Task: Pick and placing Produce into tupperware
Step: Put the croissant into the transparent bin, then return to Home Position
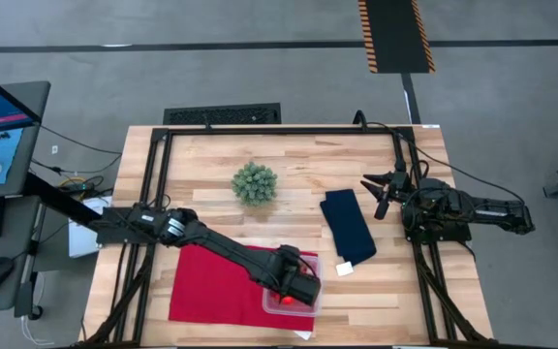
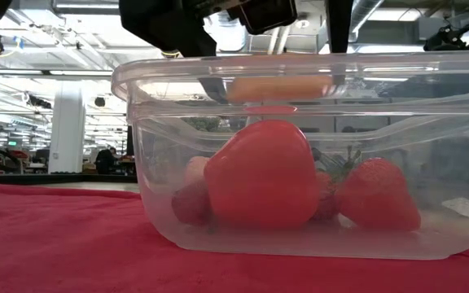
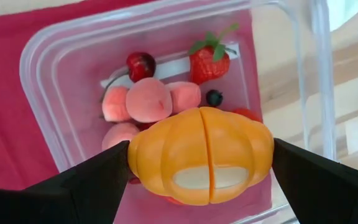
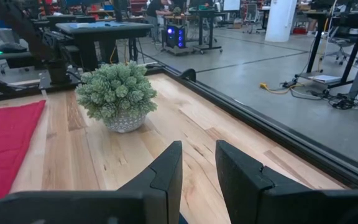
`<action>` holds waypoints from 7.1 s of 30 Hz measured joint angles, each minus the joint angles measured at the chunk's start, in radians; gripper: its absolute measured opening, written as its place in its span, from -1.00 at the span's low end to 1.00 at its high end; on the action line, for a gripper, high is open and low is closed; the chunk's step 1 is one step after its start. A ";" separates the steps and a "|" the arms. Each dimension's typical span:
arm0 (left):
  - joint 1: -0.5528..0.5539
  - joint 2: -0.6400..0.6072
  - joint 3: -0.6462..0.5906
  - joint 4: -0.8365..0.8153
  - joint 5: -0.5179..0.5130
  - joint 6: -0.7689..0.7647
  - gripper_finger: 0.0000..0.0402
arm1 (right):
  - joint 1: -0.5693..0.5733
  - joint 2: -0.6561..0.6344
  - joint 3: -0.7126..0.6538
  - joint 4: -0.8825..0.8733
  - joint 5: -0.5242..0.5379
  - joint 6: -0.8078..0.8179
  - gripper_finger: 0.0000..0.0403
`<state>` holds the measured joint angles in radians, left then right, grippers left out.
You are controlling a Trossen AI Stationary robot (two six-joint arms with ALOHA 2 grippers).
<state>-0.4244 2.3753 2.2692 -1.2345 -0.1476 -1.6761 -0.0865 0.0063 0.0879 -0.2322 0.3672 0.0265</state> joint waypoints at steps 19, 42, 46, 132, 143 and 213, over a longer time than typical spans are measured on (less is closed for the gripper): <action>0.027 0.049 -0.001 0.022 0.022 0.046 0.90 | 0.000 0.000 0.000 0.000 0.000 0.000 -0.40; -0.036 -0.093 0.001 -0.179 -0.319 0.038 0.98 | 0.000 0.000 0.000 0.000 0.000 0.000 -0.40; -0.063 -0.124 -0.001 -0.229 -0.448 0.040 0.98 | 0.000 0.000 0.000 0.000 0.000 0.000 -0.40; 0.301 -0.349 -1.072 2.504 0.370 1.718 -1.00 | 0.000 0.001 0.000 0.000 0.000 0.000 -0.40; 0.297 -0.557 -1.490 2.381 0.146 1.779 -1.00 | 0.000 0.001 0.000 0.000 0.000 0.000 -0.40; 0.298 -2.367 -2.131 1.111 -0.289 1.604 -1.00 | 0.299 -0.005 0.029 0.136 -0.359 -0.092 -0.40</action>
<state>-0.1259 0.0082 0.1387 -0.1232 -0.4364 -0.0725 0.2130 0.0017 0.1165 -0.0967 0.0085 -0.0658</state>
